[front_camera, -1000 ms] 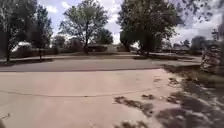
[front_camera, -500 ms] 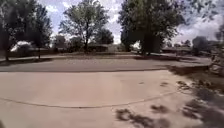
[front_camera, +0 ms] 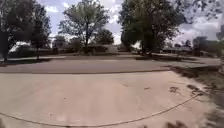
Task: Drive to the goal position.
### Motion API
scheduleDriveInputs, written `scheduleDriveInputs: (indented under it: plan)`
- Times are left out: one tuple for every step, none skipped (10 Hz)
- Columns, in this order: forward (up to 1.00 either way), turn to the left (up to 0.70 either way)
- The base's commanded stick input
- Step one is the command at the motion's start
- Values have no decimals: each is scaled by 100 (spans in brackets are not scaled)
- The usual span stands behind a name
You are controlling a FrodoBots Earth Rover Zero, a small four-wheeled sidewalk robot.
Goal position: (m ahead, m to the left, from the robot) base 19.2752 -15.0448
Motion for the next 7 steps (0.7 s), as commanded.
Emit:
scheduleDriveInputs:
  plan:
    - [70, -35]
    - [70, -35]
    - [70, -35]
    - [70, -35]
    - [70, -2]
    - [70, 0]
    - [70, 0]
